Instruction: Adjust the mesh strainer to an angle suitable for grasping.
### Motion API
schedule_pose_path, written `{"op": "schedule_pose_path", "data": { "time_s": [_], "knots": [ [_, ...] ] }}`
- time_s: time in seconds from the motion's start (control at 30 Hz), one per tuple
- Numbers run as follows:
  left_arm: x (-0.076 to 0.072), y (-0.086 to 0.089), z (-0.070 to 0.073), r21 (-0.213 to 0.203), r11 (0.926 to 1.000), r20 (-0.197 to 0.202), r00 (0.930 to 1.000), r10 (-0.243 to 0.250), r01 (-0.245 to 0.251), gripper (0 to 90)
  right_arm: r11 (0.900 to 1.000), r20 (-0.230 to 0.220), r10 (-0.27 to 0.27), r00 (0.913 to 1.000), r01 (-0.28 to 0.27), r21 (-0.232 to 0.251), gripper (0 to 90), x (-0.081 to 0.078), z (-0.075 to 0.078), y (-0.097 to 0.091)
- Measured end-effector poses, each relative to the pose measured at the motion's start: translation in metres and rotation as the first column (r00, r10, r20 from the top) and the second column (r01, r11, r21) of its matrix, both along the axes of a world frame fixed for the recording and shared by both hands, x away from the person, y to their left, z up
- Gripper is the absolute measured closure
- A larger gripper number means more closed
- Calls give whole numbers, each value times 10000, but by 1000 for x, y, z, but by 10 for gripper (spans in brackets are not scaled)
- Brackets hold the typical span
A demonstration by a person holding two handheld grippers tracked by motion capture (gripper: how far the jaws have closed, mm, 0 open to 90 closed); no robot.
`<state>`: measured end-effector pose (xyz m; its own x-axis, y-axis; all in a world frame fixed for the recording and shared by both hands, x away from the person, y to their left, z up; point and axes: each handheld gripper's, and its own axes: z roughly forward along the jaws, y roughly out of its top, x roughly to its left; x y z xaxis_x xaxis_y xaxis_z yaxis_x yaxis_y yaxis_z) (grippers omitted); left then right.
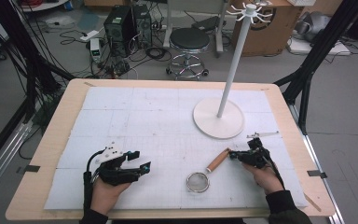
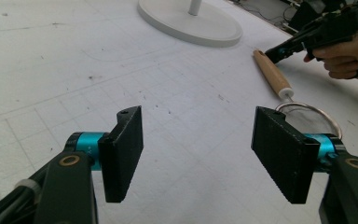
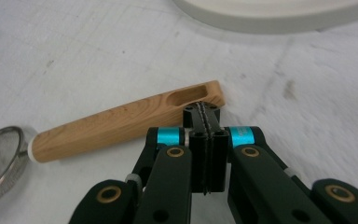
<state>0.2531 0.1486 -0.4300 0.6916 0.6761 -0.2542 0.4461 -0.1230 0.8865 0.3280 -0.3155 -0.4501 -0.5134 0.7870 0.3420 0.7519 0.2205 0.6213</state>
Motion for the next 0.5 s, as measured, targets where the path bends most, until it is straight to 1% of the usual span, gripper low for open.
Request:
{"op": "schedule_pose_path", "data": {
  "time_s": [0.17,0.3,0.4,0.5],
  "knots": [
    [0,1,0,-82,9999,-19,10000,62,-62,345,9998,-5,221,9998,-221,26,900,12,0,22],
    [0,2,0,-11,10000,-12,10000,43,-43,350,9993,-25,359,9994,-359,107,900,21,-1,40],
    [0,3,0,-28,10000,3,10000,31,-31,350,9988,-120,445,9989,-442,215,900,26,-1,52],
    [-1,3,1,-64,10000,28,10000,63,-63,349,9975,-196,657,9977,-651,271,900,31,-2,64]
  ]
}}
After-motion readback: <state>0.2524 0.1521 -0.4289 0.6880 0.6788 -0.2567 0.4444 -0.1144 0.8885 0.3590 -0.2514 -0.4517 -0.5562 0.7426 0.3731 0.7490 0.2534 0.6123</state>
